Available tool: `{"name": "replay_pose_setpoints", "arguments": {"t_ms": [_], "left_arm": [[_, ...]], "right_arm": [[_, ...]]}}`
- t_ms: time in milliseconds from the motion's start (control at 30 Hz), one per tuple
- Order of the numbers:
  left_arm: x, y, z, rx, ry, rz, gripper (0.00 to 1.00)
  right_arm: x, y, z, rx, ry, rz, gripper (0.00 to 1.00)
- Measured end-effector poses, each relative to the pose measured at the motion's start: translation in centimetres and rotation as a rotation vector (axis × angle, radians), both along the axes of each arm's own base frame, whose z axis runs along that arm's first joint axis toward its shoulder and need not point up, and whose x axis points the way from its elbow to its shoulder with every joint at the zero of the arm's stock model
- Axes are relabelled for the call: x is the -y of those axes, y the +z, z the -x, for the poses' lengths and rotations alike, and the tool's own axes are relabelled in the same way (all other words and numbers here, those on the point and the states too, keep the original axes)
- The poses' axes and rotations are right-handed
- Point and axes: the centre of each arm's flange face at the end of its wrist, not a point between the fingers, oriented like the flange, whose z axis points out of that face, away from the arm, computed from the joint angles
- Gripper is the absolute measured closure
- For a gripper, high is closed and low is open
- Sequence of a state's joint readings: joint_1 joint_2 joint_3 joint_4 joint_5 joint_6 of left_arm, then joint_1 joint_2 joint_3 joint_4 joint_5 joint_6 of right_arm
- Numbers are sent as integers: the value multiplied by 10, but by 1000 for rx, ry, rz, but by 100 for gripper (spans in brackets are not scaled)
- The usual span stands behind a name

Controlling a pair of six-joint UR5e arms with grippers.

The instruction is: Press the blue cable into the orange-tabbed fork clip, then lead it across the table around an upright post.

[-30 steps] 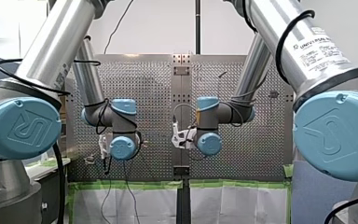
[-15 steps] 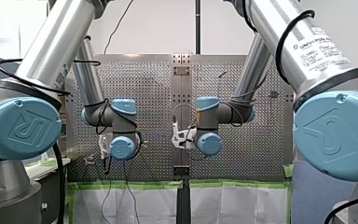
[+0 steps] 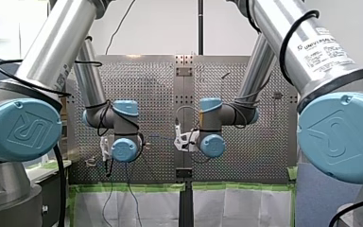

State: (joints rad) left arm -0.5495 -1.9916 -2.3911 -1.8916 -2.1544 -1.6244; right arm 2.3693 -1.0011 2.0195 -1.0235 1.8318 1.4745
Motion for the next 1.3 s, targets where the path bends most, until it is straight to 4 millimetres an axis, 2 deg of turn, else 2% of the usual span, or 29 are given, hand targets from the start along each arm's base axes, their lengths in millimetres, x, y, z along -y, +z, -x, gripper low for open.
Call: {"name": "replay_pose_setpoints", "arguments": {"t_ms": [500,700,967,1300], "left_arm": [[-4,3,-1,-4,6,-7,100],[-9,20,-3,-5,16,-9,100],[-11,42,0,-8,17,-11,100],[-14,44,2,-15,18,-13,100]], "right_arm": [[0,-4,-3,-9,-6,-7,100],[5,-24,-7,-38,-29,-33,100],[0,-63,-1,-92,-32,-83,100],[0,-70,0,-99,-35,-93,100]]}}
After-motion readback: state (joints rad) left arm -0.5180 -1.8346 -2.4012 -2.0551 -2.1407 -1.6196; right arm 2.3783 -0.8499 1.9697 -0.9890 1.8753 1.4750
